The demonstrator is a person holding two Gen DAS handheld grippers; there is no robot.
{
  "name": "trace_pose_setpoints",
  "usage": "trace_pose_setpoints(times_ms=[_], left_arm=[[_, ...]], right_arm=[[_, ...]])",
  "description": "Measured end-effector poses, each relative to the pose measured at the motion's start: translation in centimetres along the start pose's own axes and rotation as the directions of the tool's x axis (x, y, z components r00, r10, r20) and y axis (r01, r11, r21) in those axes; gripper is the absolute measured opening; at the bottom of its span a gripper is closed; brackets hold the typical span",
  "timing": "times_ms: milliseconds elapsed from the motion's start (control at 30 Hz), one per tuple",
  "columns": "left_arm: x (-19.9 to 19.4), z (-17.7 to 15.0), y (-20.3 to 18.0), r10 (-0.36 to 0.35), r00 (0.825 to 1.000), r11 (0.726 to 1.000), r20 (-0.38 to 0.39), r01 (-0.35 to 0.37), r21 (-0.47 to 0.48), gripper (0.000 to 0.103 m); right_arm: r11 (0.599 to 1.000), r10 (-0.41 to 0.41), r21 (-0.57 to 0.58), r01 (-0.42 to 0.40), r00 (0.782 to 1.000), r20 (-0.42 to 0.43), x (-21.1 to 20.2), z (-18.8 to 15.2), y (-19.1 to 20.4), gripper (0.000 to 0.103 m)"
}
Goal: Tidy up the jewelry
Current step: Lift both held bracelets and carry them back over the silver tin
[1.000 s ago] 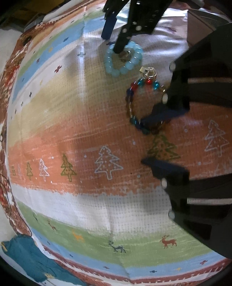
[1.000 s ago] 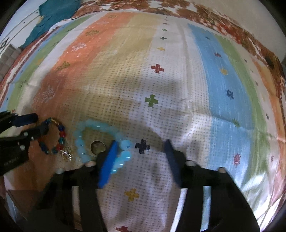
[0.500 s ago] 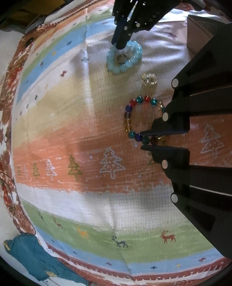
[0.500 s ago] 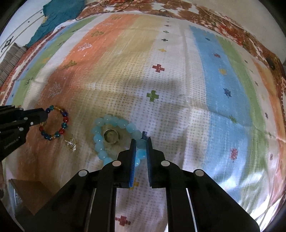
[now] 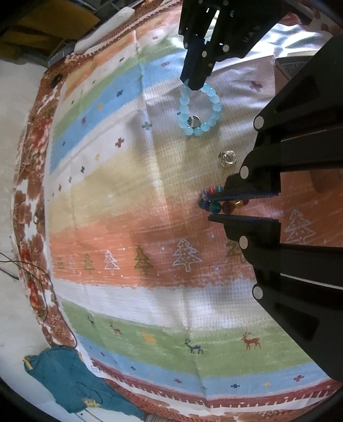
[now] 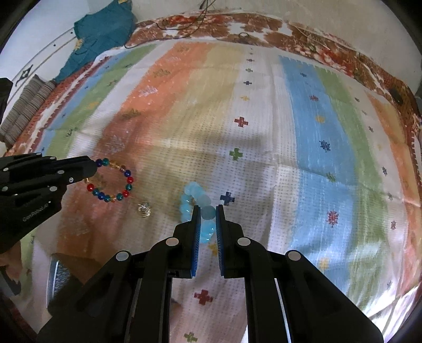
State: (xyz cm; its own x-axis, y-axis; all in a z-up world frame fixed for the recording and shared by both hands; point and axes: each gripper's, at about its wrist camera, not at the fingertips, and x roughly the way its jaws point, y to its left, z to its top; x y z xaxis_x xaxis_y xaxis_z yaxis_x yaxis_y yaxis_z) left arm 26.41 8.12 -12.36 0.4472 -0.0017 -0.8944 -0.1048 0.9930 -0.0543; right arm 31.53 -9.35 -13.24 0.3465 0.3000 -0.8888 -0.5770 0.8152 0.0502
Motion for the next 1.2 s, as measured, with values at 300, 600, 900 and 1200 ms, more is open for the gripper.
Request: trace_pose_setpoints(times_ms=[300,600,900,1200], left_arm=[[-2.0,-0.3,-0.4,-0.028,0.999,1.000,0.024,0.028,-0.005,0.009],[-4.5,-0.8,-1.3,-0.059,0.997,0.998,0.058,0.060,-0.015,0.009],[-7.5,-0.9,-2.7,-0.064,0.994,0.998,0.092,0.063,0.009,0.009],[-10.1,-2.1,-4.2,-0.109,0.985,0.994,0.131,0.104,0.046,0.009]], right_arm=[[1.000,-0.016,-0.021,0.017,1.000,0.019,-1.3,-0.4,0.5,0.012],[1.000,0.016,-0.012,-0.015,0.997,0.078,-4.2,-0.3,1.0,0.012],[0.999,0.043,-0.025,-0.040,0.991,0.123,-7.0,-1.3,1.9,0.012],[0.997,0.076,-0.025,-0.073,0.983,0.165,-9.4,-2.2,2.5,0.012]])
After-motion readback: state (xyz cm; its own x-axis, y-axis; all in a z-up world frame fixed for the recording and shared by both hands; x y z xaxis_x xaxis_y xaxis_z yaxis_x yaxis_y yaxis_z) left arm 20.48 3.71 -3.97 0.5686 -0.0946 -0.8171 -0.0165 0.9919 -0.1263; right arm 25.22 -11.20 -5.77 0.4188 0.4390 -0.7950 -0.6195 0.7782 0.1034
